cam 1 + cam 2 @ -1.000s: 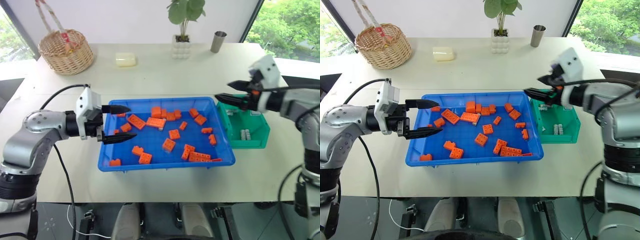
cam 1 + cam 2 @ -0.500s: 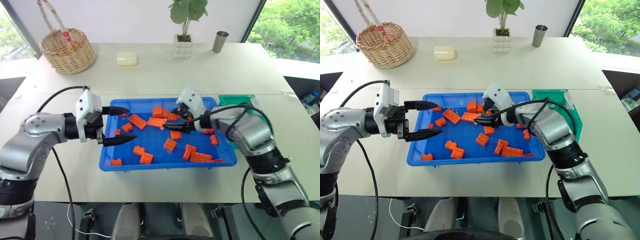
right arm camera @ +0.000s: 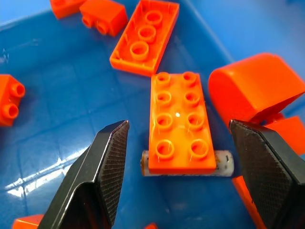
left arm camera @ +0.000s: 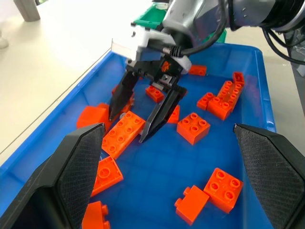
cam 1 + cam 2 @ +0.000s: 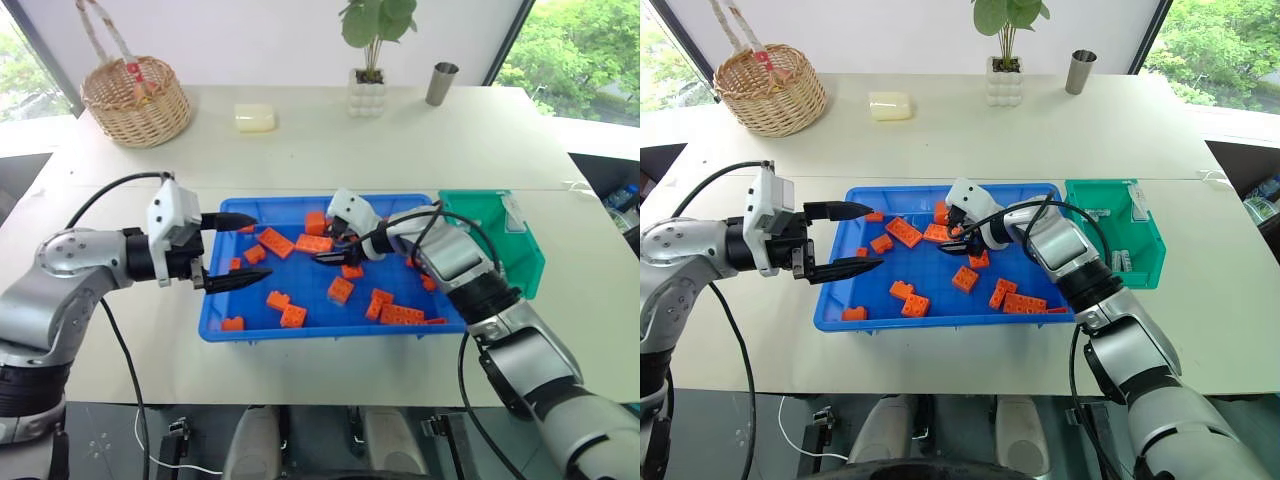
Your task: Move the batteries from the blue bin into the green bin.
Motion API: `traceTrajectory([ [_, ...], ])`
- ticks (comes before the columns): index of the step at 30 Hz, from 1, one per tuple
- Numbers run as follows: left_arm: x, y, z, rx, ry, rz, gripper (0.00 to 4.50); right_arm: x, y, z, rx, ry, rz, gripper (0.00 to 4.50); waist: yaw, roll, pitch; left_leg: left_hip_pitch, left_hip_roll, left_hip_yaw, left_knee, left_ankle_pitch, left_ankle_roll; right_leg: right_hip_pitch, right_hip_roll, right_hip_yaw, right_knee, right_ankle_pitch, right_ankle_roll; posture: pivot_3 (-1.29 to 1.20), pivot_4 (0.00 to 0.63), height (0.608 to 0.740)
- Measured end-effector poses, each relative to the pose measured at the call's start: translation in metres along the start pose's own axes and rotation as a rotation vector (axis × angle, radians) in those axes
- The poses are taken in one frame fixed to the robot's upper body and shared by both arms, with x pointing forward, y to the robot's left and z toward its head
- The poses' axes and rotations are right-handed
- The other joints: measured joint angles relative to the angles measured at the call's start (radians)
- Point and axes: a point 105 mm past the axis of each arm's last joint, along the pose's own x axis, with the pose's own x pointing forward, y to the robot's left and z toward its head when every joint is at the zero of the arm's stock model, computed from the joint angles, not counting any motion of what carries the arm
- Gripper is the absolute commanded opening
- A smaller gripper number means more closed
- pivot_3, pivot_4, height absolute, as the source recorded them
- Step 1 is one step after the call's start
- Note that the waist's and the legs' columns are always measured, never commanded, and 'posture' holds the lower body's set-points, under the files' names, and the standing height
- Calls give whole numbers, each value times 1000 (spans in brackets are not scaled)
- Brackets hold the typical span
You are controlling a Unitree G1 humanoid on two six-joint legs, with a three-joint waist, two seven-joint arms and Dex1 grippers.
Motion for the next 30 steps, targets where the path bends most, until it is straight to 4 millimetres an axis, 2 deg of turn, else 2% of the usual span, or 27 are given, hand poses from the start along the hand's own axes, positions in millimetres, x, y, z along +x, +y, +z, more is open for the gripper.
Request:
traceTrajectory([
  [2, 0, -1, 0, -1, -3, 2, 4500, 1, -1, 1, -5, 2, 4, 2921, 0, 0, 0, 0, 0, 0, 0, 0, 0, 0, 0, 0, 0, 0, 0, 0, 150, 736],
  [4, -1, 0, -1, -7, -1, 9, 4500, 1, -2, 0, -6, 6, 1, 2143, 0, 0, 0, 0, 0, 0, 0, 0, 0, 0, 0, 0, 0, 0, 0, 0, 150, 736],
  [9, -3, 1, -9, -29, -3, 44, 4500, -2, -1, 8, 20, -23, 16, 2158, 0, 0, 0, 0, 0, -1, 0, 0, 0, 0, 0, 0, 0, 0, 0, 0, 150, 736],
  [14, -3, 0, -18, -48, -22, 85, 4500, -9, 7, 33, -4, -82, 39, 2158, -1, 0, 0, 0, 1, -1, 0, 0, 0, 0, 0, 0, 0, 0, 0, 0, 150, 736],
  [16, -3, 0, -21, -61, -28, 101, 4500, -7, 15, 46, 6, -122, 66, 2158, -2, 0, 0, 0, 1, -2, -1, 0, 0, 0, 0, 0, 1, 0, 0, 0, 150, 736],
  [20, -4, -1, -25, -69, -28, 118, 4500, 9, 46, 70, -14, -179, 145, 2158, -2, 0, 0, 1, 1, -2, -1, 0, 0, -1, 0, 0, 1, 0, 0, 0, 150, 736],
  [22, -3, -1, -24, -63, -30, 122, 4500, 19, 60, 76, -41, -182, 182, 2158, -2, 0, 0, 1, 1, -2, -1, 0, 0, -1, -1, 0, 1, 0, 0, 0, 150, 736],
  [24, -3, 0, -23, -60, -32, 127, 4500, 21, 65, 77, -56, -179, 190, 2158, 4, 0, 0, 0, 0, -2, 0, 0, 0, 0, -2, 0, 1, 0, 0, 0, 150, 736],
  [27, -4, 0, -21, -52, -34, 136, 4500, 9, 50, 76, -89, -168, 137, 2158, 8, 0, 0, 0, 0, -2, 0, 0, 0, 1, -4, 0, 0, -1, -2, 0, 150, 736],
  [30, -4, -1, -20, -47, -36, 138, 4500, -28, 11, 70, -107, -144, 6, 2158, 9, 0, 0, -1, 0, -2, 1, 0, 0, 1, -4, 0, -1, -1, -2, 0, 150, 736],
])
